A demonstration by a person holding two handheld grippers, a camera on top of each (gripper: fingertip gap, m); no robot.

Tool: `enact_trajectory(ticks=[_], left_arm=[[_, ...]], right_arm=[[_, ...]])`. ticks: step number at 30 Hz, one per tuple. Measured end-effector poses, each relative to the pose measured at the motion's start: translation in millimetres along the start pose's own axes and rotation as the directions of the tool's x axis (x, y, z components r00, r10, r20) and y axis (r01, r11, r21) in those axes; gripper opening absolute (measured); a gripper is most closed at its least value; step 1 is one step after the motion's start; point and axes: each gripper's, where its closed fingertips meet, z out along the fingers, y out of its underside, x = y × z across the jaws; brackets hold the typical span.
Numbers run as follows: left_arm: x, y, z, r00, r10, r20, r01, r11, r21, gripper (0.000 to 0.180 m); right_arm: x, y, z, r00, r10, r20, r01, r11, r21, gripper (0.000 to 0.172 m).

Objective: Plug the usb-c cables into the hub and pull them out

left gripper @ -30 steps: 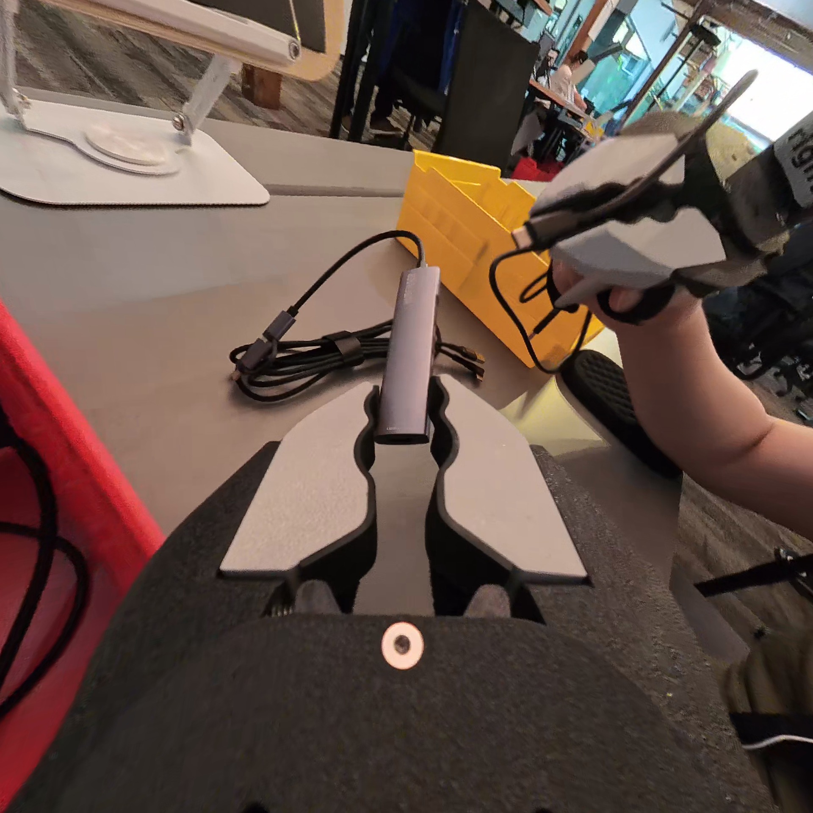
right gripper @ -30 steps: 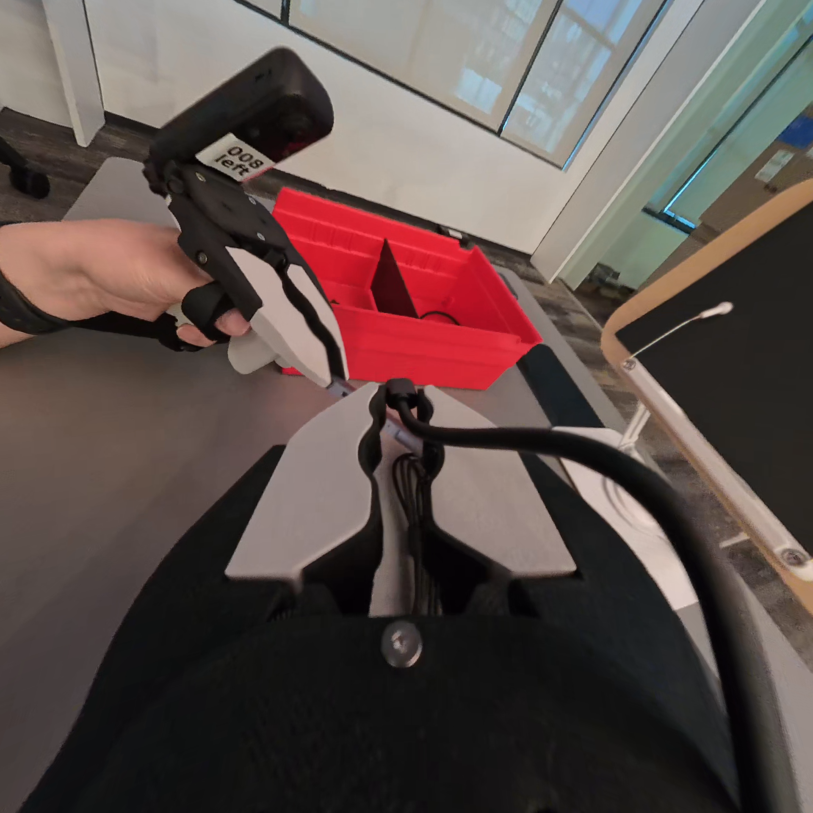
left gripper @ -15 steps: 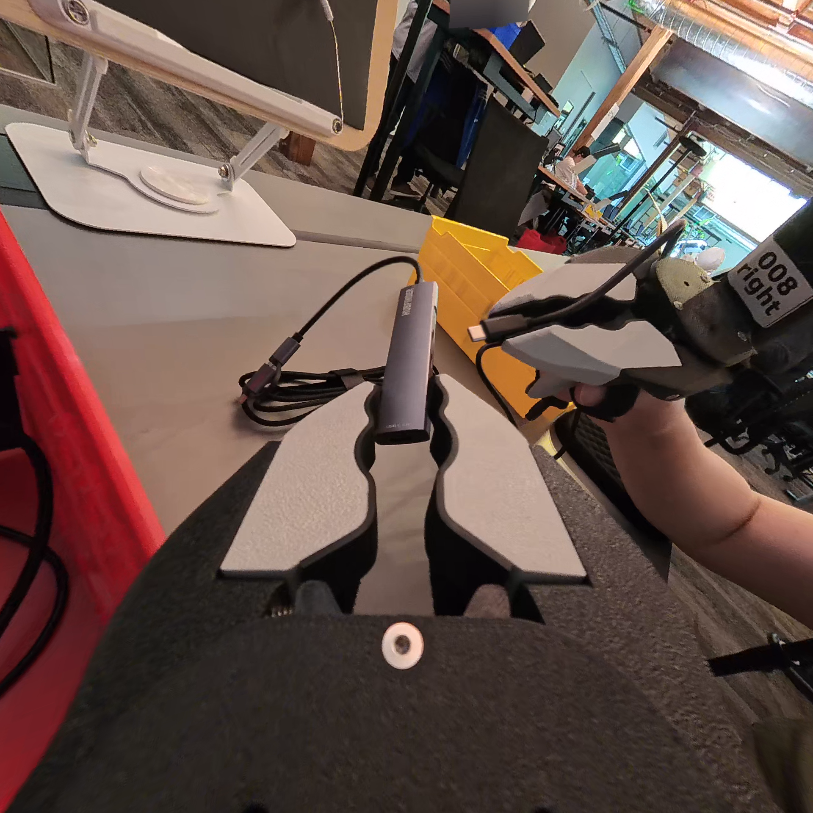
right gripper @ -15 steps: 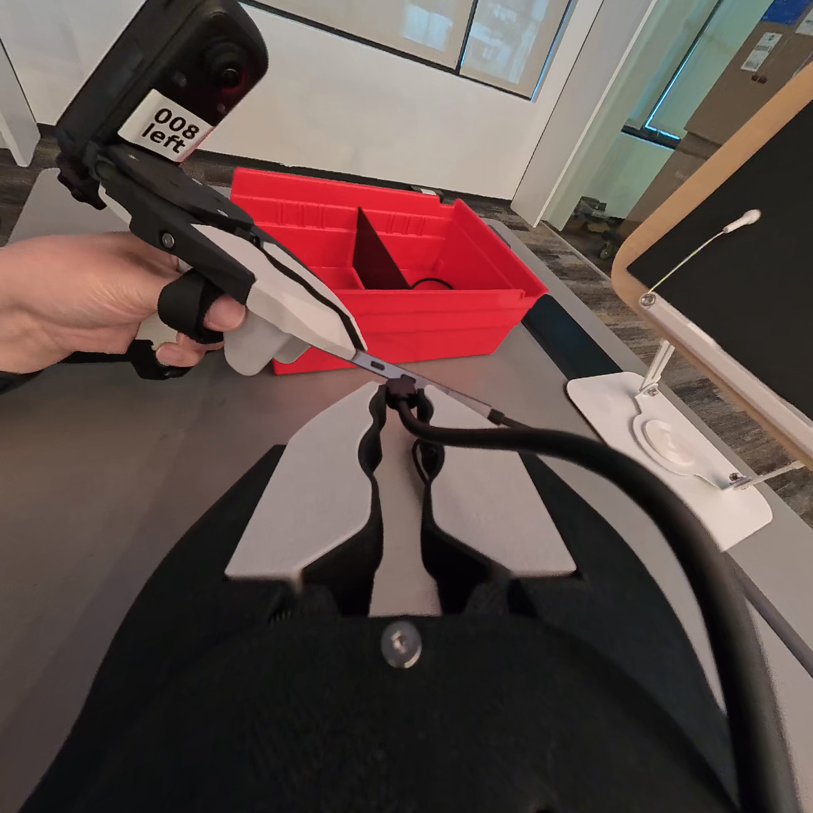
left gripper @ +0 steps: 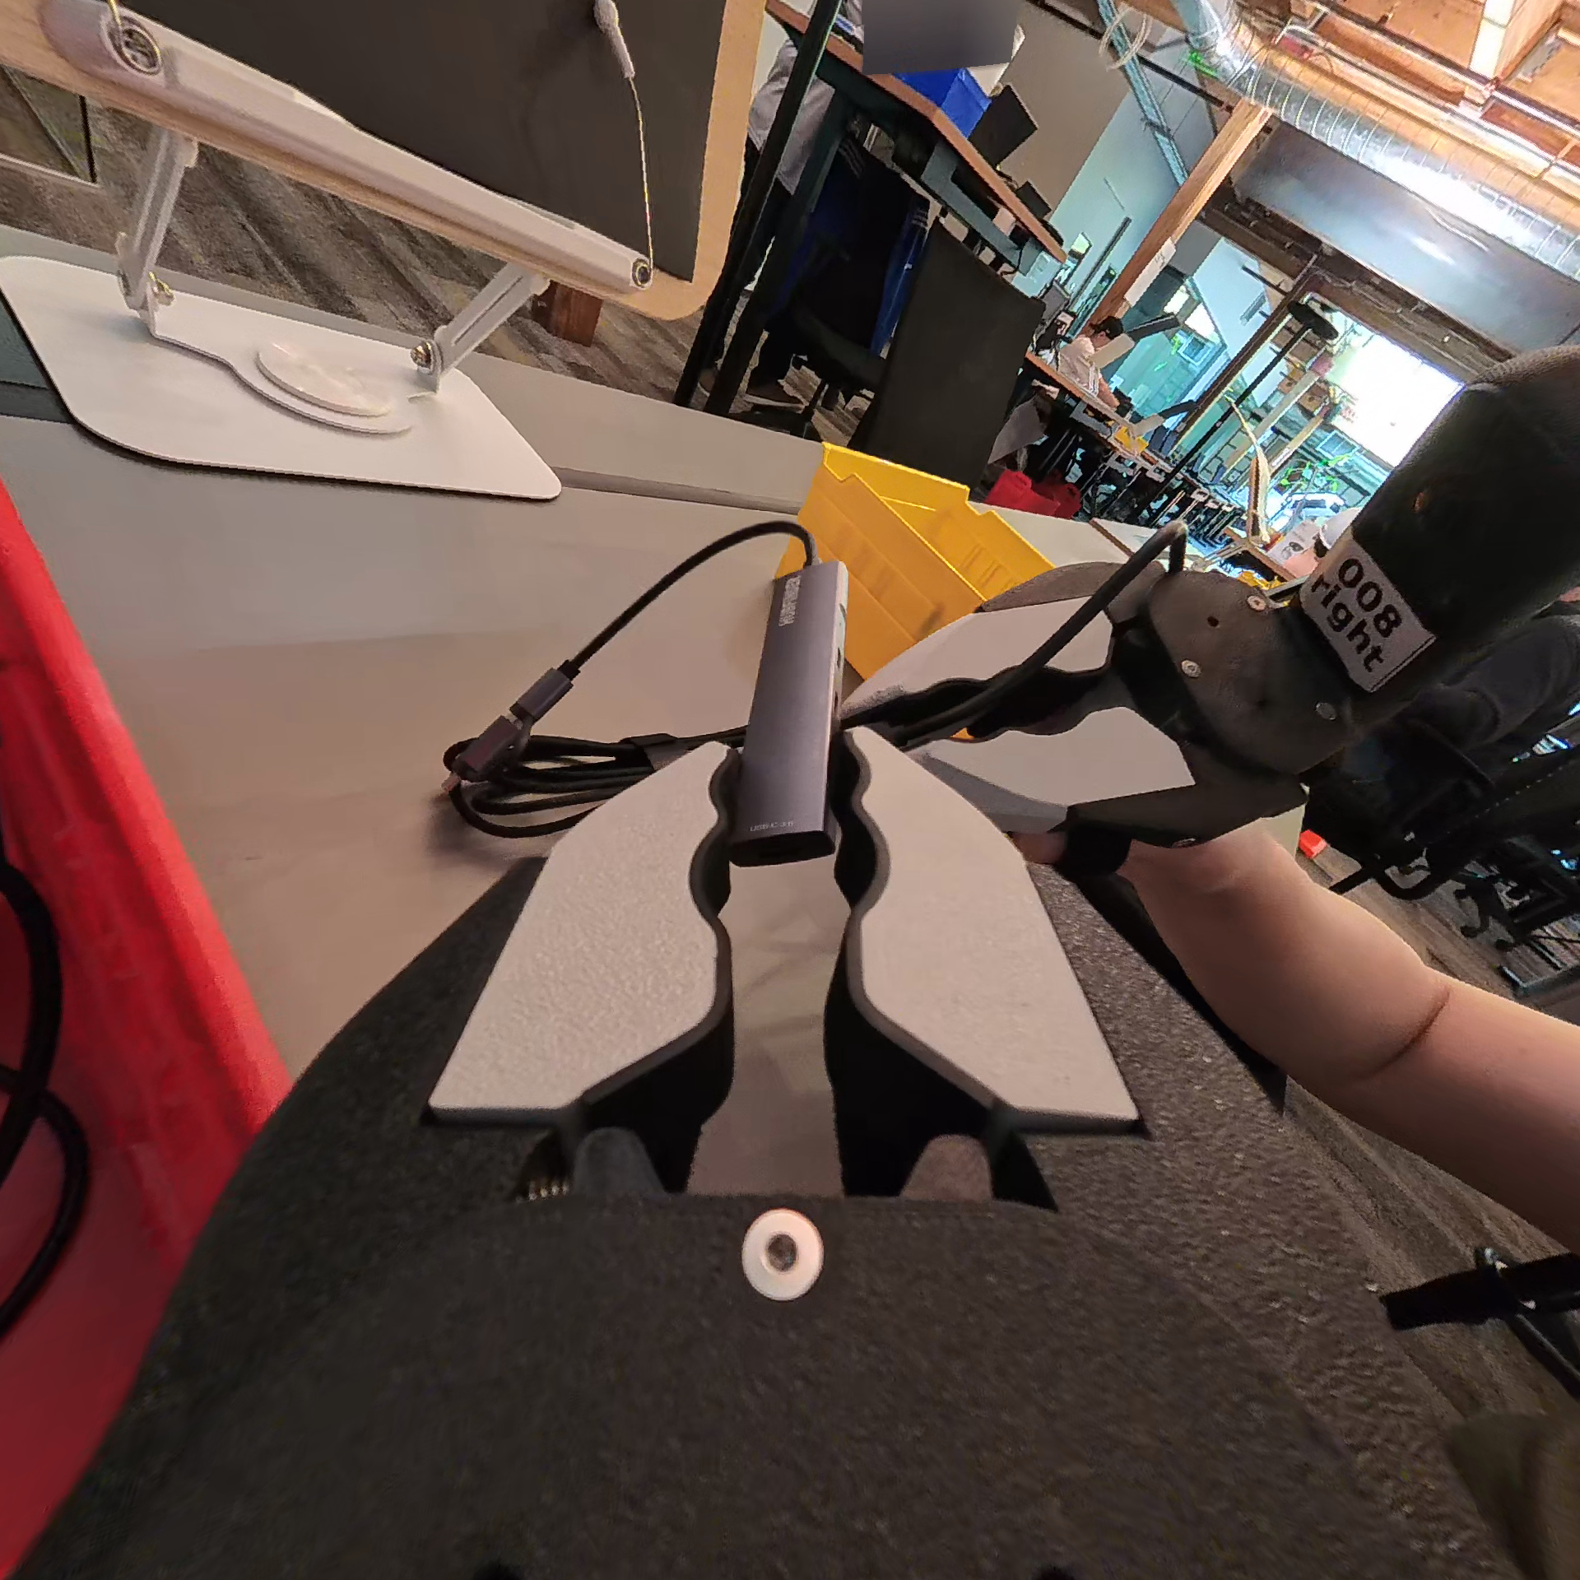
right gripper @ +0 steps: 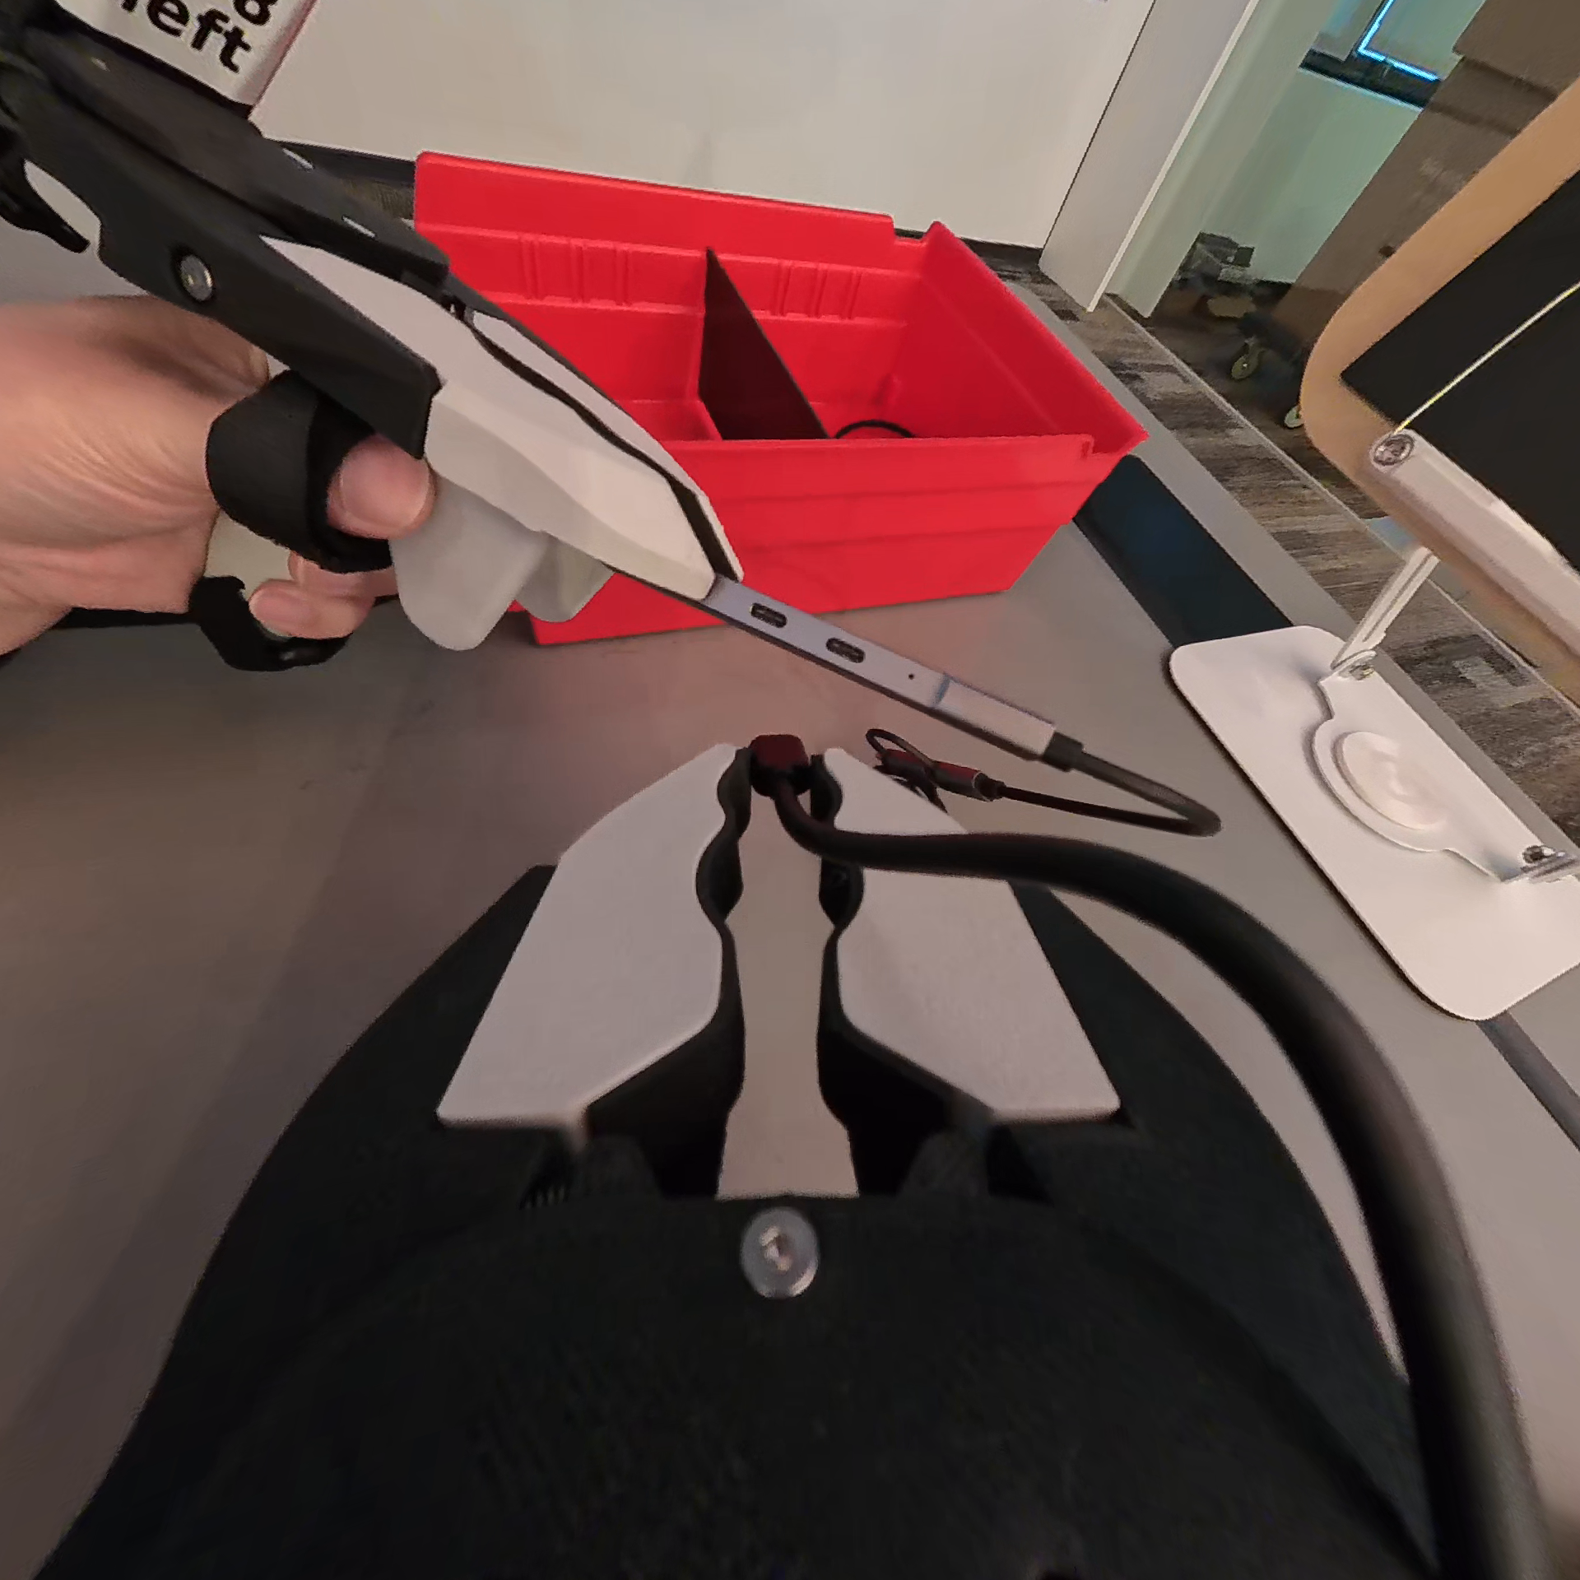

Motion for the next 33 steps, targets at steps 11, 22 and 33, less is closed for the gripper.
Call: enact_trajectory(ticks=[11,22,33], left_arm=[[27,12,21,0.994,0.088,-0.063,-0.091,0.995,-0.048,0.000],[18,7,8,0.996,0.094,-0.004,-0.094,0.995,-0.034,0.003],[-29,111,-13,0.758,0.646,-0.089,-0.536,0.540,-0.648,0.033]], right_arm=[[4,16,15,0.997,0.054,-0.049,-0.052,0.998,0.040,0.013],[29,14,6,0.991,0.087,-0.098,-0.077,0.992,0.101,0.013],[34,-34,-39,1.000,0.012,0.006,-0.013,0.983,0.184,0.013]])
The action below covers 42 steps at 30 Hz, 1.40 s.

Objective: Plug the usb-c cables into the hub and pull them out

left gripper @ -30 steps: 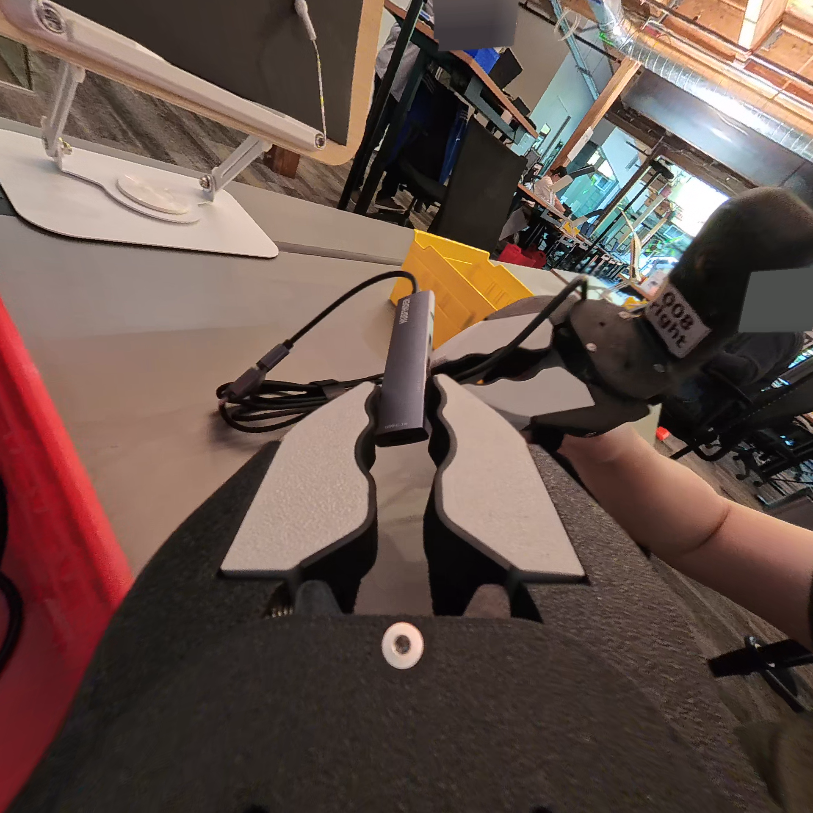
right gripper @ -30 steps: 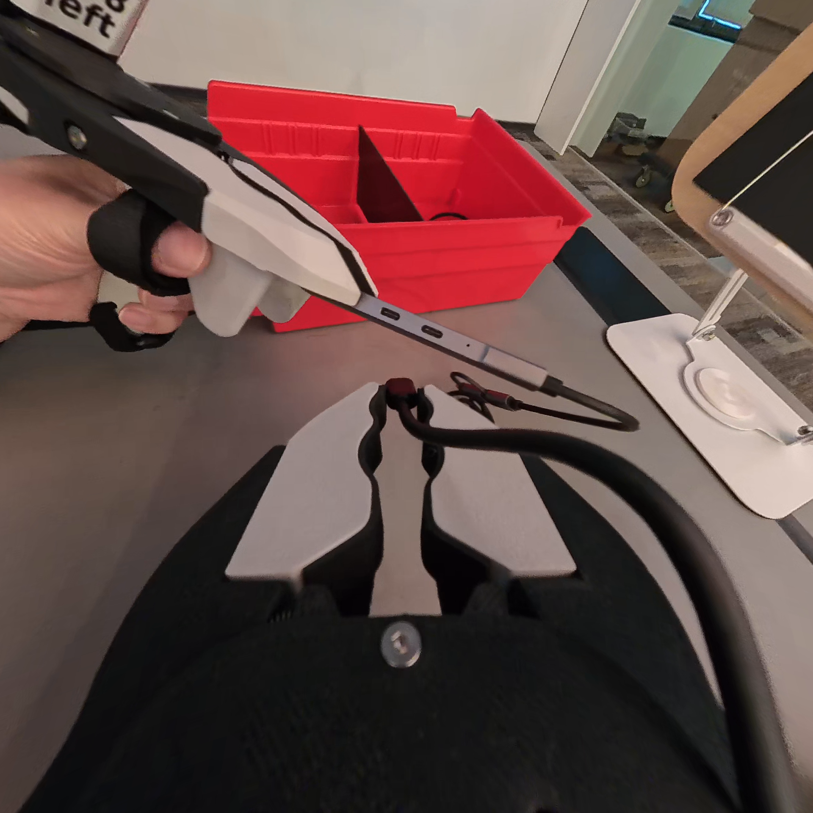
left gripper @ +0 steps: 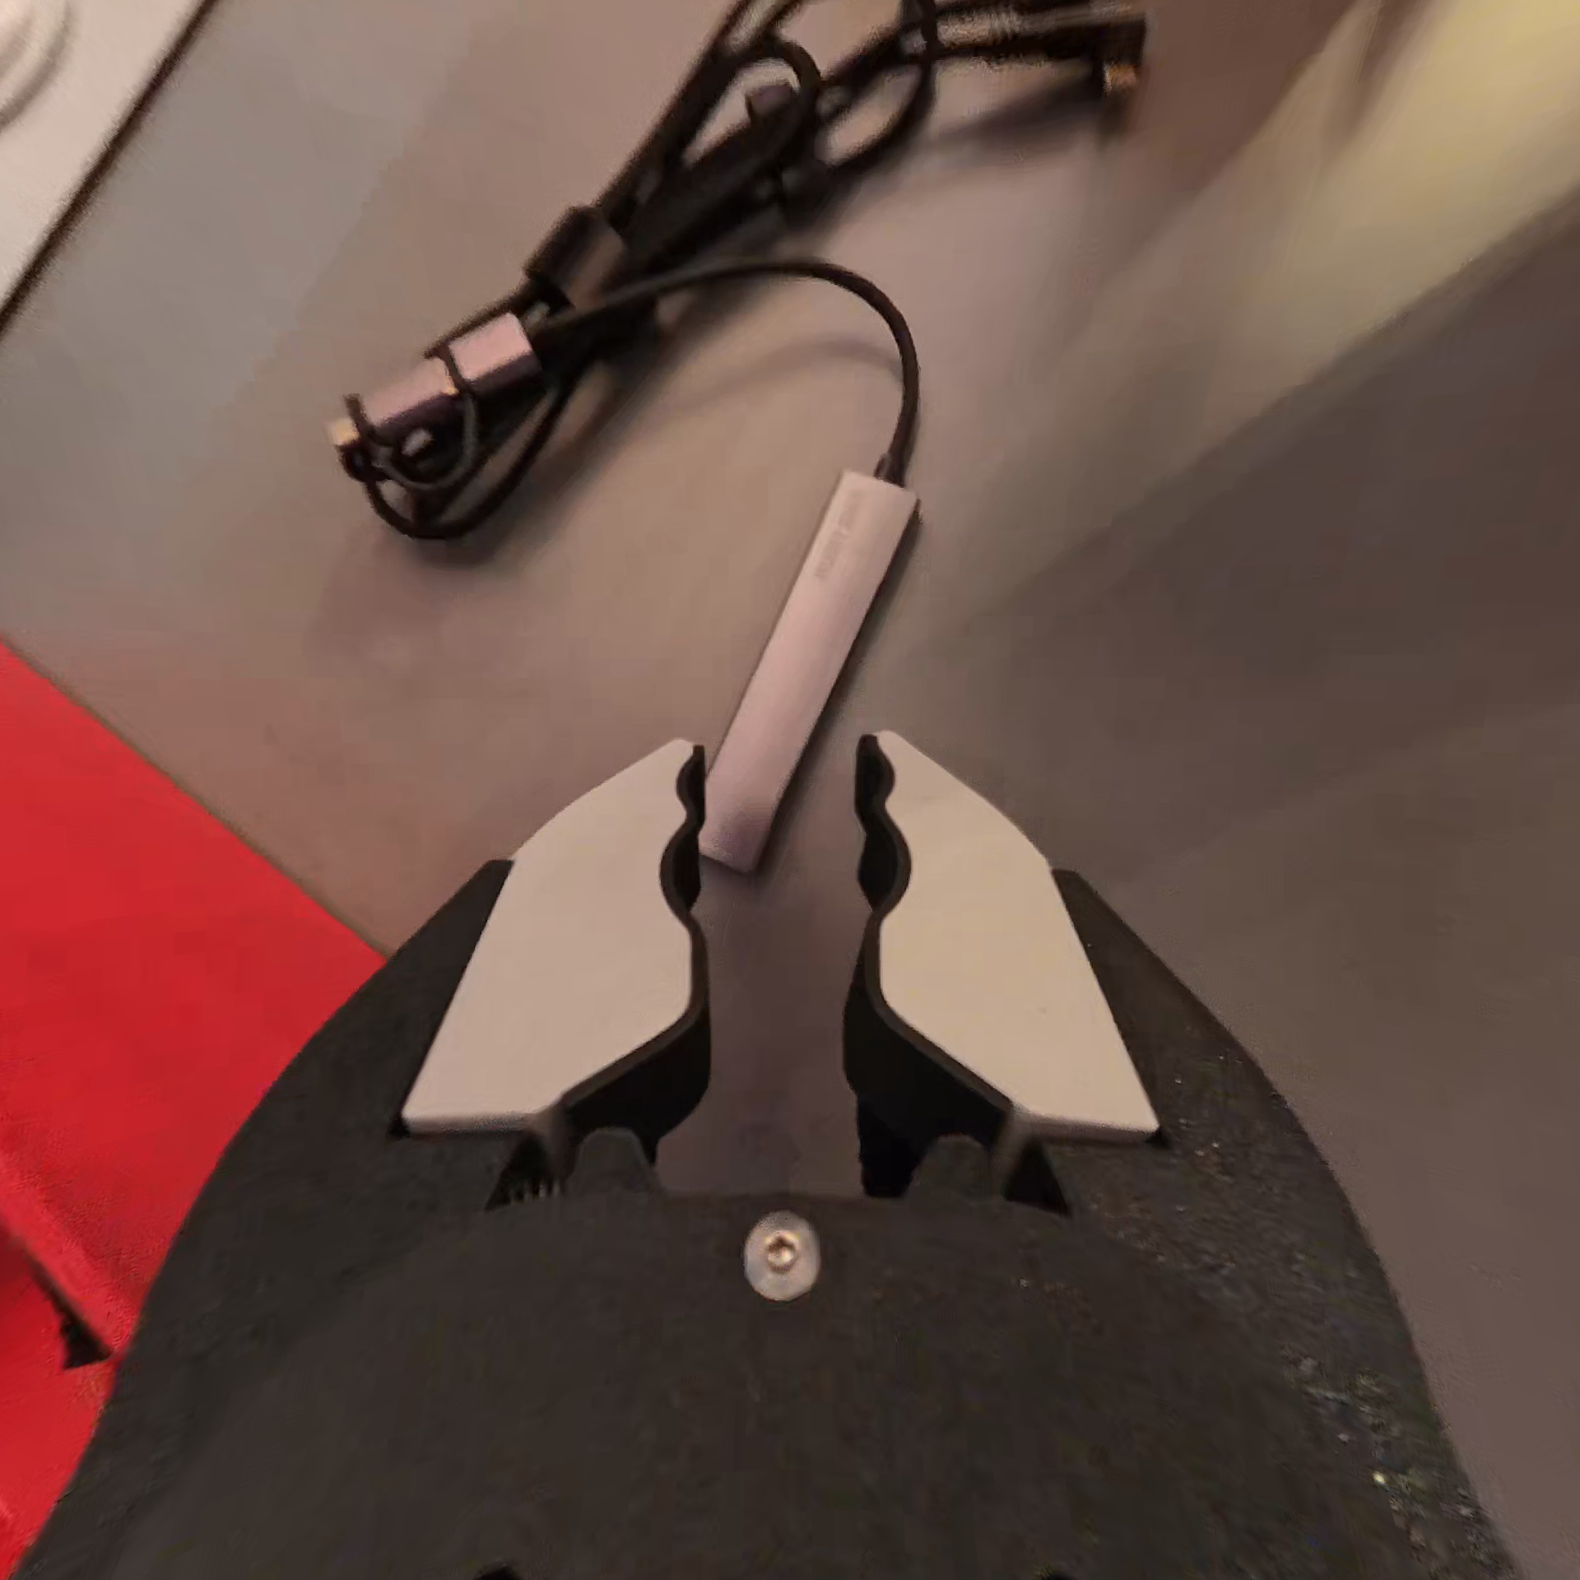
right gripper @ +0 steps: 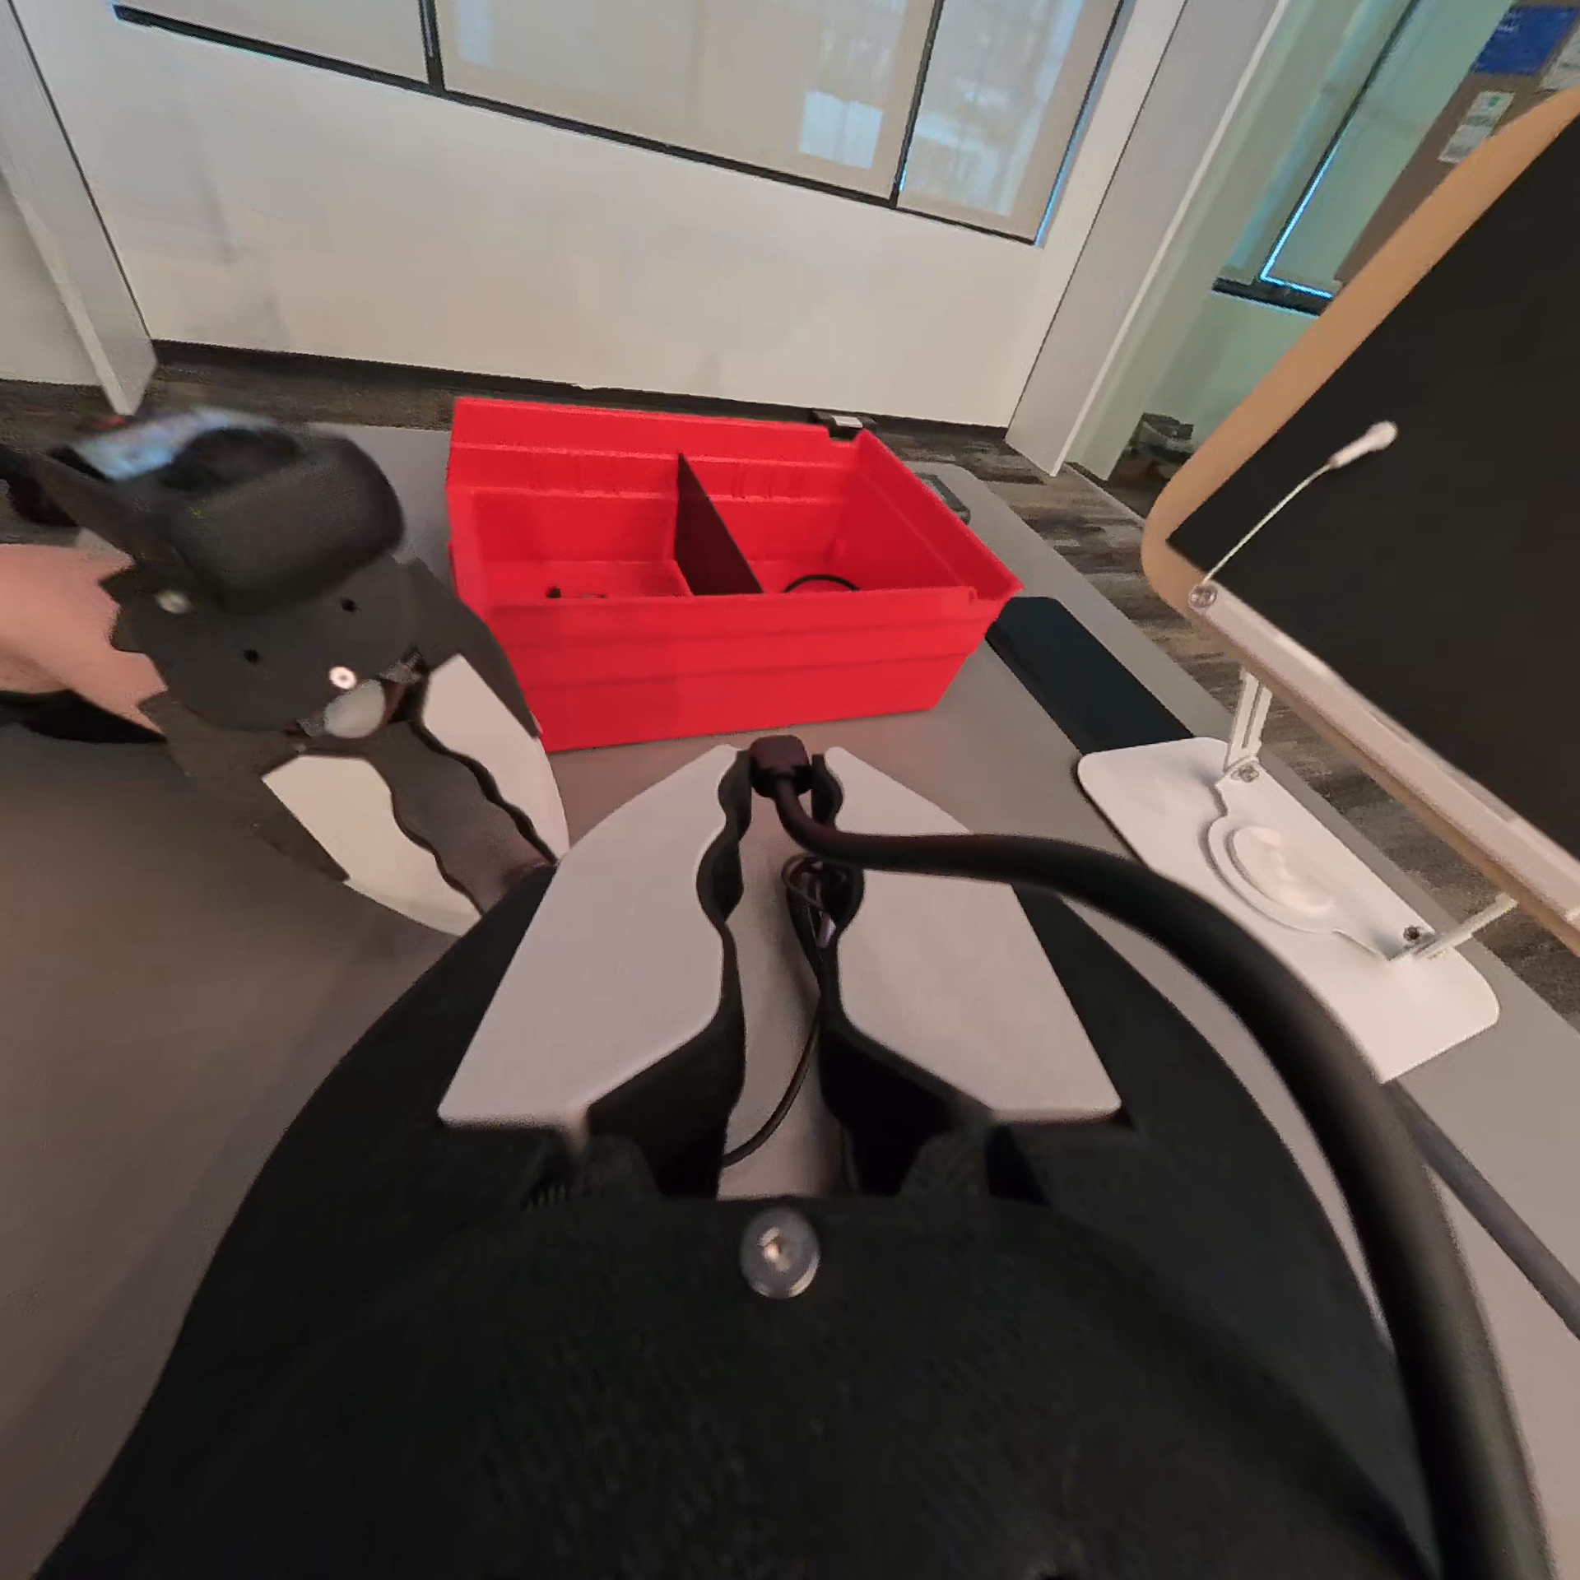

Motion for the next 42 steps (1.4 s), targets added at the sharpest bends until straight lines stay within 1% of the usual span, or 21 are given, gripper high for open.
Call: enact_trajectory(ticks=[1,3,5,7,8,11,13,15,17,19,22,24,30,39,41,42], left_arm=[[1,1,3,1.000,0.011,-0.015,-0.011,1.000,-0.015,0.038],[3,-1,10,0.998,-0.007,-0.062,0.006,1.000,-0.015,0.055],[10,-4,17,0.987,-0.075,-0.140,0.075,0.997,-0.009,0.058],[14,-2,25,0.974,-0.130,-0.186,0.128,0.991,-0.023,0.055],[13,-2,28,0.974,-0.139,-0.179,0.139,0.990,-0.012,0.053],[11,-3,30,0.980,-0.145,-0.135,0.147,0.989,0.005,0.025],[19,-7,31,0.976,-0.175,-0.132,0.176,0.984,-0.010,0.025],[29,-10,32,0.981,-0.153,-0.120,0.152,0.988,-0.017,0.024],[33,-8,30,0.991,-0.093,-0.094,0.091,0.996,-0.023,0.035],[28,-1,24,0.996,-0.067,-0.053,0.066,0.997,-0.027,0.042],[27,9,17,0.990,-0.095,-0.104,0.093,0.995,-0.021,0.054],[30,11,16,0.984,-0.101,-0.147,0.102,0.995,-0.003,0.056],[31,4,21,0.986,-0.059,-0.157,0.073,0.994,0.083,0.046],[30,2,23,0.987,-0.069,-0.148,0.082,0.993,0.086,0.043],[29,3,23,0.989,-0.041,-0.139,0.052,0.995,0.082,0.023],[29,3,23,0.991,-0.020,-0.132,0.030,0.997,0.074,0.022]], right_arm=[[-1,-3,-2,1.000,-0.009,0.010,0.009,1.000,0.008,0.013],[-3,-7,-5,0.999,-0.028,0.018,0.028,1.000,0.014,0.013],[-4,-9,-7,0.999,-0.044,0.024,0.044,0.999,0.014,0.013],[-4,-11,-9,0.998,-0.060,0.026,0.060,0.998,0.018,0.013],[-5,-12,-10,0.997,-0.067,0.028,0.067,0.998,0.020,0.013],[-4,-16,-13,0.997,-0.072,0.031,0.071,0.997,0.032,0.013],[-3,-18,-14,0.997,-0.070,0.031,0.069,0.997,0.039,0.013],[-3,-18,-15,0.997,-0.071,0.031,0.070,0.997,0.043,0.013],[-2,-18,-15,0.997,-0.070,0.031,0.069,0.997,0.044,0.013],[-4,-19,-15,0.997,-0.075,0.037,0.073,0.996,0.050,0.013],[-5,-19,-15,0.996,-0.084,0.037,0.082,0.995,0.050,0.013],[-6,-19,-14,0.995,-0.088,0.040,0.086,0.995,0.048,0.013],[-8,-13,-10,0.994,-0.096,0.043,0.095,0.995,0.028,0.013],[-8,-9,-9,0.993,-0.102,0.051,0.102,0.995,0.014,0.013],[-8,-9,-9,0.993,-0.102,0.050,0.102,0.995,0.011,0.013],[-8,-8,-9,0.993,-0.103,0.050,0.103,0.995,0.009,0.013]])
